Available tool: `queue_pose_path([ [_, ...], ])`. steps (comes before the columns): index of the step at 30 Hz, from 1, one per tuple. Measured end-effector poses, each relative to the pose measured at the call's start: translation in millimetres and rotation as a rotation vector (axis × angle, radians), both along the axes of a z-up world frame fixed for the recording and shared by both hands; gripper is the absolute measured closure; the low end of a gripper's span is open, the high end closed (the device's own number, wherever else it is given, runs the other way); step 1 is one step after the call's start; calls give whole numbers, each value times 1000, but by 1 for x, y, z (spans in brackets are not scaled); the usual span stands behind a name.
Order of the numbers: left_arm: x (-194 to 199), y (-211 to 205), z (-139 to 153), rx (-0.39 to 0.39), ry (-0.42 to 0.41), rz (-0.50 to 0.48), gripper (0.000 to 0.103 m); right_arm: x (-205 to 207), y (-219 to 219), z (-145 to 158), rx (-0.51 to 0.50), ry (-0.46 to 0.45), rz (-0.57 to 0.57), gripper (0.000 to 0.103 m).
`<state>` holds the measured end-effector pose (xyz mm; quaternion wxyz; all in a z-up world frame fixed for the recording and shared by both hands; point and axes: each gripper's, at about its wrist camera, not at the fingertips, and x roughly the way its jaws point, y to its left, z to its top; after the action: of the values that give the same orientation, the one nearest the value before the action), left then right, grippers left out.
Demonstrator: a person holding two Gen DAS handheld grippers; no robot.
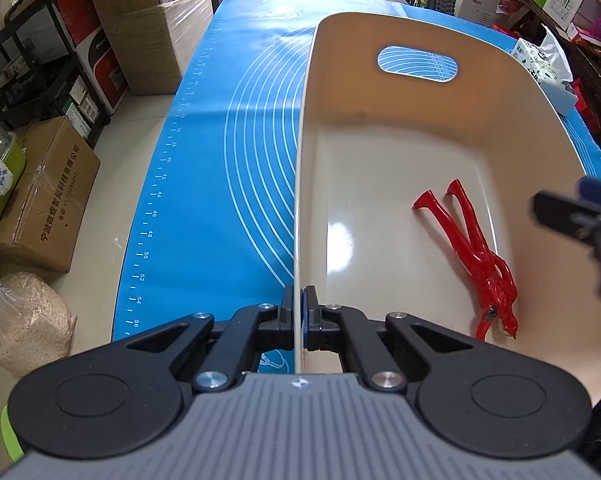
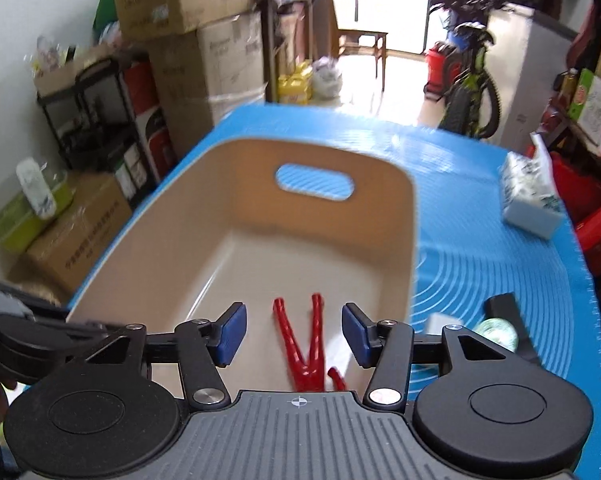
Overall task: Organize rigid objects
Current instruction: 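Lift the red clamp with the right tool and drop it into the basket, then grasp the white pill bottle with the right tool and lift it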
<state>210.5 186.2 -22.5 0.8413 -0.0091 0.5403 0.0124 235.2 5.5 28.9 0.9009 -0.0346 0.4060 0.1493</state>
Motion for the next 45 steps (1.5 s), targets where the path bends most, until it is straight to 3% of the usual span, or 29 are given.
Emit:
queue_pose_path([
  [11,1,0,-2,-5,15,0,99,-28,-83,19,12,-70,-152,33],
  [20,1,0,-2,-4,16,-1,99,-50,-128,-30,-58,51,-238,32],
  [25,1,0,-2,-2,16,-1,99,-55,-143,-66,-12,150,-315,32],
  [31,1,0,-1,0,16,-3,99,-61,-146,-97,85,203,-411,31],
  [45,1,0,-1,-1,18,-7,99,-54,-139,-113,32,195,-426,35],
])
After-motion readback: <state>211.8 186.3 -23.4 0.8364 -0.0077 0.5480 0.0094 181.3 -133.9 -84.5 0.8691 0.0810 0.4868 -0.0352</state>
